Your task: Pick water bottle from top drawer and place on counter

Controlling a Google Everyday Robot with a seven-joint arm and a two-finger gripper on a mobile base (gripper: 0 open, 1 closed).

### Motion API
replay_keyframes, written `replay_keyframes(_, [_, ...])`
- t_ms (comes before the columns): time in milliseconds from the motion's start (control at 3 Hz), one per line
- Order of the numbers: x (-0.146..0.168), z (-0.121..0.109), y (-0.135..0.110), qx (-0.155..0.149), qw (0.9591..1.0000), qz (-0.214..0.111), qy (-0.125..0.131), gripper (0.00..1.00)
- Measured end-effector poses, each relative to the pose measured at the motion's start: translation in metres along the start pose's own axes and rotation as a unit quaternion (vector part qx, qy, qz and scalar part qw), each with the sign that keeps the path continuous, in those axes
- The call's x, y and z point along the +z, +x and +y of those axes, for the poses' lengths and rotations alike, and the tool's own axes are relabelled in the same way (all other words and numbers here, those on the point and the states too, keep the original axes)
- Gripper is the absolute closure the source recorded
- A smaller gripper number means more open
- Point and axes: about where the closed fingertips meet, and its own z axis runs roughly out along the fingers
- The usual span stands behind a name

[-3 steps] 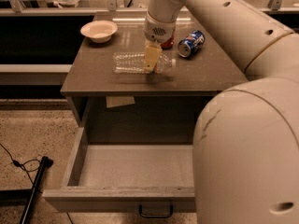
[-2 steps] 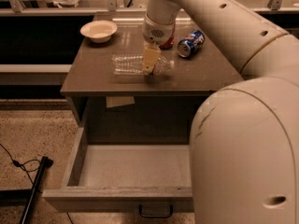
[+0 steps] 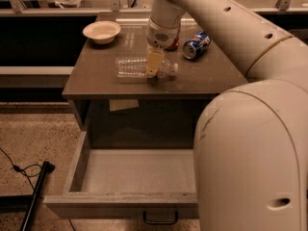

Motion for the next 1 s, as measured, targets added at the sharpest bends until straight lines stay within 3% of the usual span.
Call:
replay_keyframes(667, [0.0078,-0.0021,-0.0022,-0.001,1.0000,-0.003,0.000,0.00])
replay_keyframes(1000, [0.0078,-0.0022,-0.0021,-0.001,1.0000,-0.003,0.000,0.00])
